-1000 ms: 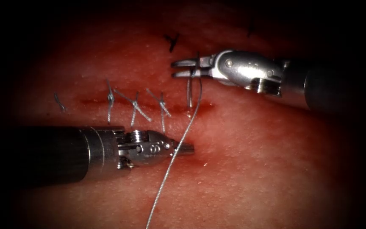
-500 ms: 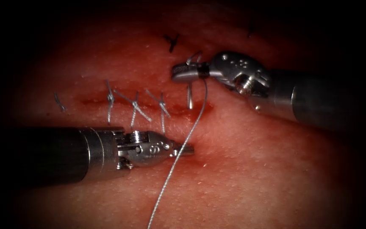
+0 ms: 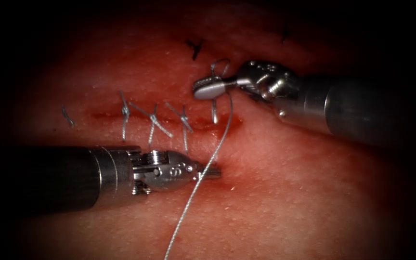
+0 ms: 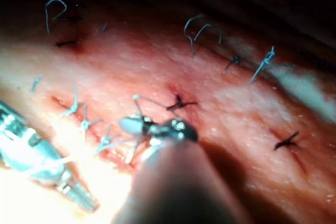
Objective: Wound Closure
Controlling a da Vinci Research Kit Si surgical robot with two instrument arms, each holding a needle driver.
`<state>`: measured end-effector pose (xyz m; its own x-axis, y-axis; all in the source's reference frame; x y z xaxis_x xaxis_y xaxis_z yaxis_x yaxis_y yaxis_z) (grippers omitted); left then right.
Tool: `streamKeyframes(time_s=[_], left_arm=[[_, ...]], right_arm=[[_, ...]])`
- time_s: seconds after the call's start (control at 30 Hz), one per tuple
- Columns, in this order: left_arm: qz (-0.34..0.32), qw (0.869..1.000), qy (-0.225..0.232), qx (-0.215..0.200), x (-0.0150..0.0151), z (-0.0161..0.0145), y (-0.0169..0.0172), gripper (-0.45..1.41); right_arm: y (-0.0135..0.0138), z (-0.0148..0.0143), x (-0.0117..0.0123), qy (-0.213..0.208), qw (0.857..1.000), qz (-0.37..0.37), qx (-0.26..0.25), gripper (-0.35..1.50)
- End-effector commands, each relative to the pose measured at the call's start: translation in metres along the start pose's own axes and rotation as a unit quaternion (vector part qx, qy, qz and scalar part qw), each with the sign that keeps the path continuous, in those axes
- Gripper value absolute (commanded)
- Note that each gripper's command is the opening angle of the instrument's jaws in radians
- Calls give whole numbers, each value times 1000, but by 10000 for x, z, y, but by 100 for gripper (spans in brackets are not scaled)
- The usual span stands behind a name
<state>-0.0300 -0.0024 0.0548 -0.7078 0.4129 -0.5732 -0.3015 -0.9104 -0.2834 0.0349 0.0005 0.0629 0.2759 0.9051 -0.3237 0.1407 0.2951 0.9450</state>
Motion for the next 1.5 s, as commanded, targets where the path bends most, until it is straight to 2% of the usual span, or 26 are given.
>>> streamKeyframes(time_s=[0.03, 0.37, 0.5, 0.57, 0.6, 0.63, 0.67, 0.7, 0.73, 0.83, 0.93, 1.03, 1.17, 1.33, 1.5], left_arm=[[1, 1000, 1, 0, 4, 7, -3, -25], [1, 1000, 2, -1, 4, 5, -5, -25], [0, 1000, 2, -2, 5, 2, -5, -25], [-4, 1000, 2, -3, 7, 1, -5, -23], [-1, 1000, 2, -3, 8, 0, -5, -20], [9, 1000, 2, -4, 11, -3, -3, -11], [14, 1000, 6, -3, 12, -5, -2, -8], [31, 999, 18, 1, 16, -12, 0, 0], [40, 999, 25, 4, 18, -16, 1, 4], [90, 994, 55, 19, 22, -28, 3, 5], [139, 985, 90, 42, 21, -38, 2, 5], [160, 981, 99, 51, 22, -35, 0, 5], [178, 974, 127, 60, 30, -26, 0, 9], [179, 970, 146, 74, 36, -20, 1, 16], [178, 969, 153, 82, 40, -7, -5, 22]], right_arm=[[0, 13, 0, 3, 1000, 8, 10, -35], [-26, 16, -26, 9, 997, 66, 31, -35], [-36, 25, -46, 4, 996, 79, 39, -35], [-37, 23, -41, 33, 997, 62, 31, -35], [-35, 20, -34, 48, 997, 46, 33, -15], [-32, 12, -22, 76, 997, 22, 24, 73], [-30, 7, -14, 90, 996, 5, 17, 101], [-28, -2, -4, 103, 994, -23, 15, 118], [-29, -8, 0, 107, 993, -38, 13, 125], [-33, -22, 4, 111, 992, -51, 16, 128], [-42, -44, -3, 105, 992, -67, 21, 126], [-47, -67, -2, 106, 991, -80, 21, 125], [-52, -93, -2, 136, 986, -86, 35, 116], [-53, -100, -11, 139, 986, -93, 25, 108], [-47, -90, -25, 140, 985, -101, 19, 93]])
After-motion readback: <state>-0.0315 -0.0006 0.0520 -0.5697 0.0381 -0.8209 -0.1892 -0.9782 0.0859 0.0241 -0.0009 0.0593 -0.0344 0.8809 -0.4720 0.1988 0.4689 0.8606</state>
